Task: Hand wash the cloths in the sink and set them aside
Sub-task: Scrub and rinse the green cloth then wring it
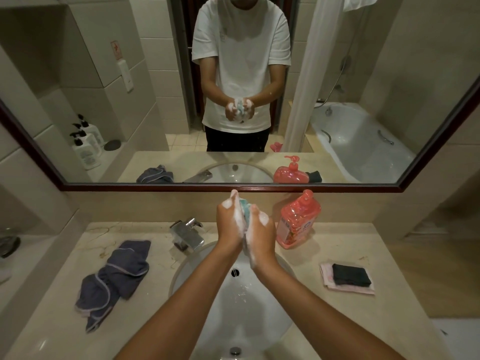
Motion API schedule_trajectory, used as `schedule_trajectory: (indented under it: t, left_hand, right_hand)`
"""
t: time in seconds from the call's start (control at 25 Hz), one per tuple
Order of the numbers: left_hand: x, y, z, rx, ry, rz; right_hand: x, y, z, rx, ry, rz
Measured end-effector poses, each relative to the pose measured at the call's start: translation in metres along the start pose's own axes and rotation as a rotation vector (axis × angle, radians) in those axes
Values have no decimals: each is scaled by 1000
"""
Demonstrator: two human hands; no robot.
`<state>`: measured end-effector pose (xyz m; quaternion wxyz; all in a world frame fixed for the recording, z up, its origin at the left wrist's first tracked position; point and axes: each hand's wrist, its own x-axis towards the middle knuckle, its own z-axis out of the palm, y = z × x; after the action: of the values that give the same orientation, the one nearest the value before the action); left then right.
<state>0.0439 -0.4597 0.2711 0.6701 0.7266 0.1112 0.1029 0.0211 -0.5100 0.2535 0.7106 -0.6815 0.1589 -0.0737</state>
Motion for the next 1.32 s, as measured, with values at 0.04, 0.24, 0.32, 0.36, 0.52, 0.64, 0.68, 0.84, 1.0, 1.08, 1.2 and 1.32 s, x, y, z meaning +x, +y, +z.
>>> schedule_trajectory:
  t: [0.04, 0.24, 0.32, 0.36, 0.52, 0.64, 0.68, 0.84, 1.0, 1.08, 1.2, 1.32]
  left_hand:
    - [-4, -1, 2, 17, 2, 6]
    - [-9, 1, 12, -5, -19, -15]
    - [1, 2, 3, 30, -46, 24]
    - [2, 2, 0, 33, -56, 34]
    - [-17, -3, 14, -37, -53, -103]
    - [-7, 0, 8, 17, -57, -8]
    - [-2, 0, 4, 31, -53, 25]
    - [-15, -1, 11, 22, -25, -16]
    - [-8, 5, 11, -11, -60, -11]
    - [1, 5, 2, -7, -66, -5]
    - [-12, 0, 12, 5, -41, -66]
    - [-19, 2, 22, -67, -42, -163]
  right_hand:
    - [7, -5, -1, 19, 31, 26]
    - [21, -24, -6, 23, 92, 38]
    - [1, -7, -2, -59, 9, -11]
    - [-2, -4, -2, -81, -21, -12]
    - [31, -27, -9, 5, 76, 85]
    - [15, -18, -7, -97, 53, 18]
    - [5, -10, -5, -121, 22, -1]
    - [19, -19, -7, -4, 77, 46]
    - [14, -22, -7, 11, 79, 20]
    - [-3, -10, -5, -68, 10, -27]
    - [13, -25, -11, -32, 87, -14]
    - [18, -39, -16, 53, 104, 18]
